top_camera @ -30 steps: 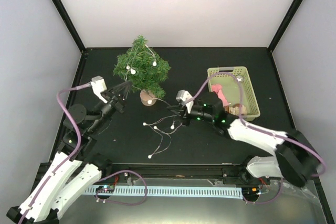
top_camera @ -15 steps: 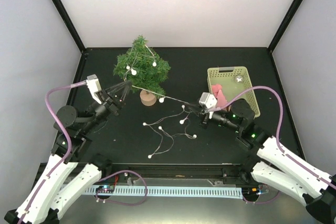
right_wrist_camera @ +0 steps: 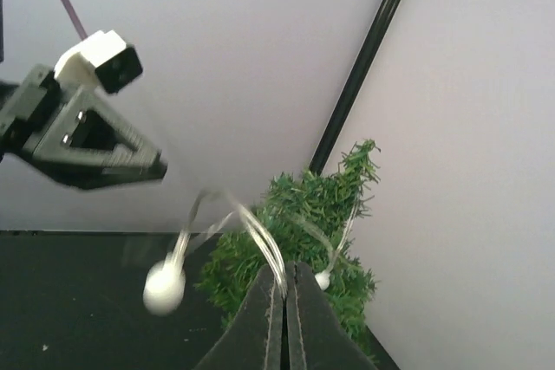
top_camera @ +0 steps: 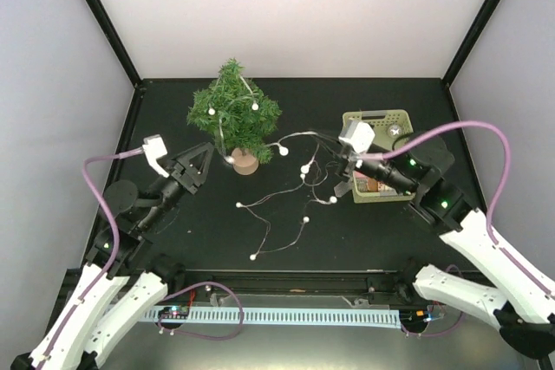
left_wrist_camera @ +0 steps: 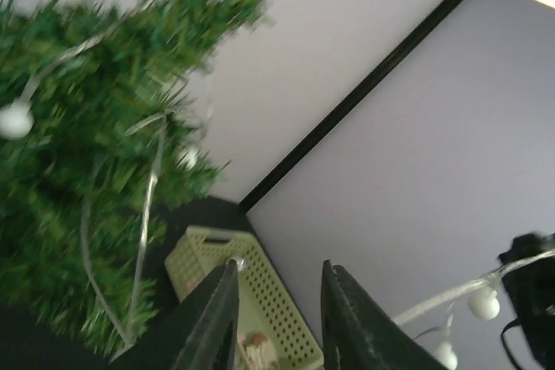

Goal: Decorate the small christmas tree

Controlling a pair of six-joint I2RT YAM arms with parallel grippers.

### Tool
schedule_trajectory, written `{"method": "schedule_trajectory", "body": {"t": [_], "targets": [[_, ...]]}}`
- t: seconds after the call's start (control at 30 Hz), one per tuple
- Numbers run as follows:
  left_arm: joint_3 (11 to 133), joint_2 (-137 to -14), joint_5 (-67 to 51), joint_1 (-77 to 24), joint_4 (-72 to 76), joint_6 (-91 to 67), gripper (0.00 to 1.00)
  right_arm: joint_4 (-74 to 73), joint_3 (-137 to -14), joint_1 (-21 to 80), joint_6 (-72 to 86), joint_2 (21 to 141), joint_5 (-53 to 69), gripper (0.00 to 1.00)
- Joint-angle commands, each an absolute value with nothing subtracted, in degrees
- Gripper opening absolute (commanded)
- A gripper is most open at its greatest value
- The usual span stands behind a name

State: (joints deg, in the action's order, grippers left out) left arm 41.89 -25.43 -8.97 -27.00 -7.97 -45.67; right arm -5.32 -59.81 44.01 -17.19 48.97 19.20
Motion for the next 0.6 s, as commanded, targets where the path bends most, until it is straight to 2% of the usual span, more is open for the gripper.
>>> {"method": "schedule_trajectory", "body": {"t": [0.0,0.17,0.33,0.57], "targets": [[41.51,-26.12,-7.09,-26.72,-13.65,-48.24,0.37,-10.29,-67.75,44.02,-19.78,56.28,20.15,0.01],[41.75,-24.92,-7.77,-26.72,-16.63,-41.69,0.55,-12.70,-73.37,44.02,-19.81,61.50,22.44,0.01],[42.58,-26.28,-15.61,-26.70,-8.37,-21.69,0.57,-16.25,-77.33,44.01,-20.42,63.45,24.97,0.01],[50.66,-38.39,-22.23,-26.72,-9.97,-1.90,0.62,-20.58,-82.93,44.11,-22.46,64.94,28.61,0.01]]}}
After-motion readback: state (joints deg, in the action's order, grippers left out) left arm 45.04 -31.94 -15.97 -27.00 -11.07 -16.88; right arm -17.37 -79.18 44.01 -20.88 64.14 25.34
